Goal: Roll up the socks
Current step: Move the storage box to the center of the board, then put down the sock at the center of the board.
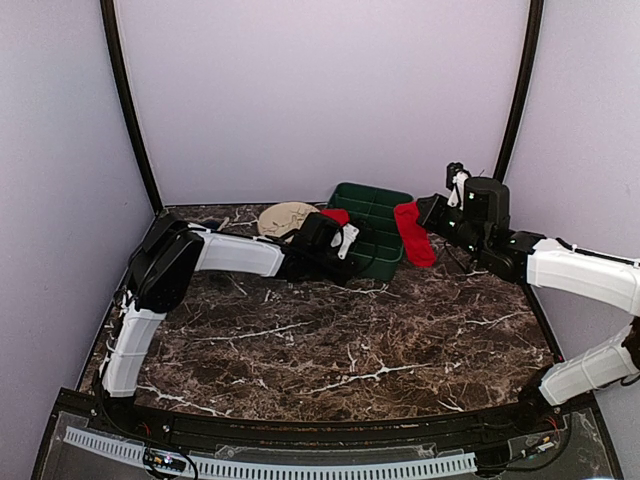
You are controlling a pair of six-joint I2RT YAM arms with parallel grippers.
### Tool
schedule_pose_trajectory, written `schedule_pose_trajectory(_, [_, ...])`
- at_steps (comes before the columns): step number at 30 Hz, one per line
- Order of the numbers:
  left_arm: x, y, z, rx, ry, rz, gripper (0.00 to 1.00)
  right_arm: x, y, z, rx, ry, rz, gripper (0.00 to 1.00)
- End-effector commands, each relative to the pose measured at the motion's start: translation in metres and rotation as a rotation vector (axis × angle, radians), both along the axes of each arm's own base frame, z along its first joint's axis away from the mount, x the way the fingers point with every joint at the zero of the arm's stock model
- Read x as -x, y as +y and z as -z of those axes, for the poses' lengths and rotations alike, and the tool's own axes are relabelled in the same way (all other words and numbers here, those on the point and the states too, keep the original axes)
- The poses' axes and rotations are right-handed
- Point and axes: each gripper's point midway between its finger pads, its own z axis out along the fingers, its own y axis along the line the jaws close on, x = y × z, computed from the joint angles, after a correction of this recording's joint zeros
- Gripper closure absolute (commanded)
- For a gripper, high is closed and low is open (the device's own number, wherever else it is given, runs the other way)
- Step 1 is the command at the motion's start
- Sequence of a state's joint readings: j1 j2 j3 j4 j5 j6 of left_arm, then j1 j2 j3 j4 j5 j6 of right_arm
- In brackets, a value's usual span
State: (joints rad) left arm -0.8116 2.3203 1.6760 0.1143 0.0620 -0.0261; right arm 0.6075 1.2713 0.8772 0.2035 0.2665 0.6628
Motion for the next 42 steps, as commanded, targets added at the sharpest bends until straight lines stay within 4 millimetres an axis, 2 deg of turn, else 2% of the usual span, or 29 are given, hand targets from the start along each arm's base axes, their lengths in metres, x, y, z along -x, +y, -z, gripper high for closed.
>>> schedule_pose_trajectory(1, [0.007,-0.009,-0.025,0.045,0.015,0.05,0.98,0.003,-0.001,-0.021,-0.018,-0.041,-0.007,1.0])
schedule_pose_trajectory(4, [0.02,0.0,-0.027,0.042,0.053,0.054,0.96,0.007,0.003,-0.022,-0.009,-0.037,-0.022,1.0])
schedule_pose_trajectory(7, [0.038,0.018,-0.033,0.047,0.081,0.041,0.93,0.013,0.008,-0.023,-0.001,-0.031,-0.047,1.0])
schedule_pose_trajectory(12, [0.067,0.055,-0.061,0.087,0.059,-0.027,0.83,0.027,0.023,-0.022,-0.005,-0.016,-0.1,1.0])
schedule_pose_trajectory(15, [0.082,0.077,-0.083,0.107,0.024,-0.069,0.74,0.039,0.044,-0.018,-0.02,0.008,-0.187,1.0])
schedule_pose_trajectory(17, [0.093,0.095,-0.092,0.114,0.005,-0.103,0.65,0.049,0.065,-0.016,-0.034,0.028,-0.26,1.0])
schedule_pose_trajectory(19, [0.103,0.109,-0.111,0.154,-0.022,-0.122,0.57,0.06,0.086,-0.013,-0.054,0.052,-0.336,1.0])
schedule_pose_trajectory(22, [0.117,0.125,-0.121,0.191,-0.032,-0.135,0.49,0.079,0.119,-0.009,-0.099,0.089,-0.476,1.0])
schedule_pose_trajectory(27, [0.138,0.144,-0.128,0.24,-0.048,-0.119,0.32,0.11,0.167,0.016,-0.102,0.178,-0.709,1.0])
schedule_pose_trajectory(31, [0.146,0.161,-0.133,0.241,-0.057,-0.149,0.29,0.13,0.184,0.041,-0.084,0.236,-0.816,1.0])
schedule_pose_trajectory(35, [0.151,0.171,-0.132,0.228,-0.049,-0.17,0.28,0.142,0.198,0.051,-0.114,0.282,-0.916,1.0])
schedule_pose_trajectory(37, [0.153,0.174,-0.129,0.226,-0.042,-0.176,0.28,0.154,0.208,0.054,-0.109,0.299,-0.992,1.0])
schedule_pose_trajectory(40, [0.155,0.175,-0.128,0.234,-0.039,-0.175,0.27,0.175,0.218,0.069,-0.031,0.339,-1.099,1.0])
schedule_pose_trajectory(41, [0.155,0.174,-0.127,0.234,-0.034,-0.168,0.27,0.176,0.22,0.085,0.023,0.358,-1.107,1.0])
schedule_pose_trajectory(42, [0.156,0.172,-0.126,0.233,-0.025,-0.16,0.26,0.177,0.221,0.093,0.052,0.367,-1.105,1.0])
